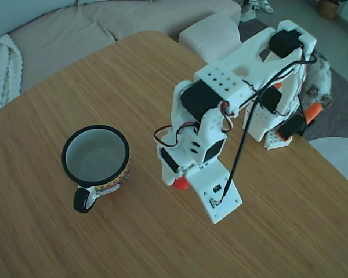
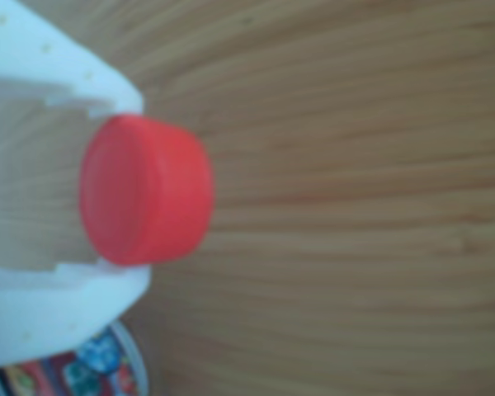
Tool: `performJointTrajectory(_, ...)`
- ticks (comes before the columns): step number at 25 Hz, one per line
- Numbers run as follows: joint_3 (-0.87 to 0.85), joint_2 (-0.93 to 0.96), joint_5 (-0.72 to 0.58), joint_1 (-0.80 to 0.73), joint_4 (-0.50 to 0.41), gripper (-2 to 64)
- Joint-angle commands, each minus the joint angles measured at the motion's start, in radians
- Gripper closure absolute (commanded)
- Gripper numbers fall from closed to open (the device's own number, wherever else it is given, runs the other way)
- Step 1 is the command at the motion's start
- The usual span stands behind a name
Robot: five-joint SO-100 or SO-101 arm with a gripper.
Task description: Grasp a red cap and put it in the cup.
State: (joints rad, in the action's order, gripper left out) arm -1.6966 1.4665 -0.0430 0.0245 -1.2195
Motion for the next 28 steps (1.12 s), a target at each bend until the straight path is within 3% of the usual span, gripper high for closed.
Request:
performJointTrajectory(1,0.084,0.103,-0.017,0.023,-0.038,61.9)
performJointTrajectory(10,0.258,0.304,-0.071,0.212,-0.201,61.9)
performJointTrajectory(14,0.319,0.351,-0.071,0.216,-0.253,61.9)
performJointTrajectory(22,0.342,0.342,-0.061,0.215,-0.241,61.9)
performJointTrajectory(28,0.514,0.198,-0.06,0.229,-0.255,61.9)
